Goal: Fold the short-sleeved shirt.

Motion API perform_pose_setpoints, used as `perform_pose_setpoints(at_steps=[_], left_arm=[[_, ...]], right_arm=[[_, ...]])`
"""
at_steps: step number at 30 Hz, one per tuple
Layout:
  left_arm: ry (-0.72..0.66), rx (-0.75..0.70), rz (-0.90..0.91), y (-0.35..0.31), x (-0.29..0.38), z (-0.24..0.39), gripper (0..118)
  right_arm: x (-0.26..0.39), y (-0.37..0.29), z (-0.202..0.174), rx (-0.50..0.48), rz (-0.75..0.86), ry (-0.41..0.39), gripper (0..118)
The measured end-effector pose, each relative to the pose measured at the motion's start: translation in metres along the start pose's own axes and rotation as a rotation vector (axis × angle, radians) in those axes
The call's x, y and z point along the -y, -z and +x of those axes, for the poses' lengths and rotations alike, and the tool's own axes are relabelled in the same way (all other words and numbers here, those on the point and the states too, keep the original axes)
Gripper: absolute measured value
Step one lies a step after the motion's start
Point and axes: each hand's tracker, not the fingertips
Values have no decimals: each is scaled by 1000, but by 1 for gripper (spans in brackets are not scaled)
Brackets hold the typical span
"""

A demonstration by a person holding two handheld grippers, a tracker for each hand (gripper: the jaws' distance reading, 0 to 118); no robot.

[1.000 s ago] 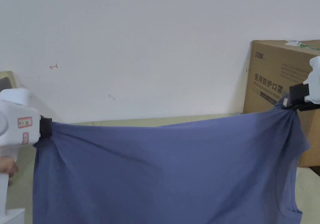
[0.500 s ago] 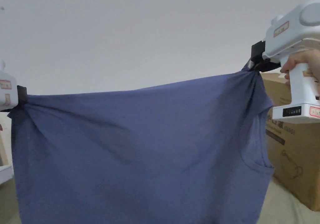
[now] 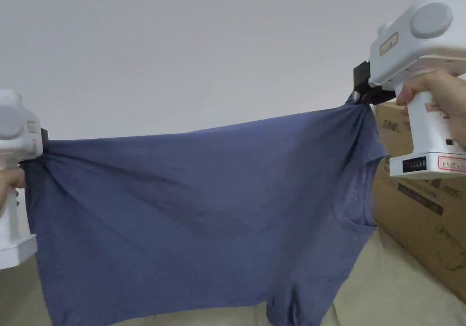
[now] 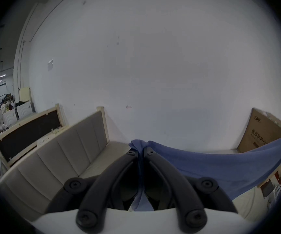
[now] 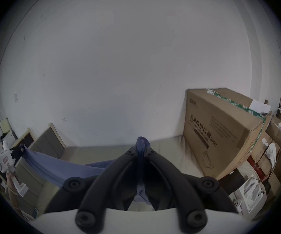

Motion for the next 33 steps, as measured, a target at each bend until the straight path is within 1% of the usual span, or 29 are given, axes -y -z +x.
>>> perform_pose_setpoints(at_steps=[2, 4, 6, 8, 9, 10, 12, 14, 16, 17, 20, 22, 24, 26, 28, 29, 30, 32, 33], left_arm=[[65, -21, -61, 26, 34, 7, 4], [93, -27, -148, 56, 80, 12, 4], [75, -37, -243, 83, 125, 15, 4], [1, -59, -339, 105, 172, 18, 4], [5, -53, -390, 116, 197, 20, 4], [19, -63, -426, 122, 217, 22, 4], [100, -77, -496, 130, 256, 27, 4], [110, -57, -533, 129, 284, 24, 4], [102, -52, -552, 130, 305, 14, 4], [123, -47, -573, 126, 312, 9, 4], [166, -17, -561, 94, 319, -9, 4], [173, 14, -536, 62, 318, -23, 4], [170, 32, -511, 20, 320, -33, 4], [193, 41, -480, -24, 327, -44, 4], [198, 44, -478, -72, 341, -56, 4], [200, 58, -492, -96, 349, -64, 4], [190, 68, -506, -117, 356, -72, 4], [171, 68, -518, -155, 375, -87, 4], [173, 56, -535, -173, 383, -94, 4]], right_arm=[[26, 35, 3, 5, -69, 11, 6], [63, 75, 7, 20, -147, 18, 6], [102, 113, 11, 44, -229, 39, 6], [147, 151, 17, 68, -312, 35, 6], [174, 170, 20, 93, -375, 32, 6], [195, 182, 23, 103, -417, 27, 6], [244, 203, 30, 102, -508, 59, 6], [284, 211, 36, 115, -576, 66, 6], [313, 212, 45, 108, -626, 75, 6], [325, 209, 51, 115, -639, 87, 6], [342, 182, 68, 72, -641, 119, 6], [346, 153, 79, 52, -628, 118, 6], [352, 115, 82, 23, -602, 103, 6], [364, 64, 73, 6, -590, 71, 6], [378, 23, 73, -9, -596, 59, 6], [389, -8, 70, -33, -601, 36, 6], [398, -30, 70, -33, -605, 22, 6], [418, -78, 74, -26, -604, 29, 6], [428, -101, 77, -45, -592, 59, 6]])
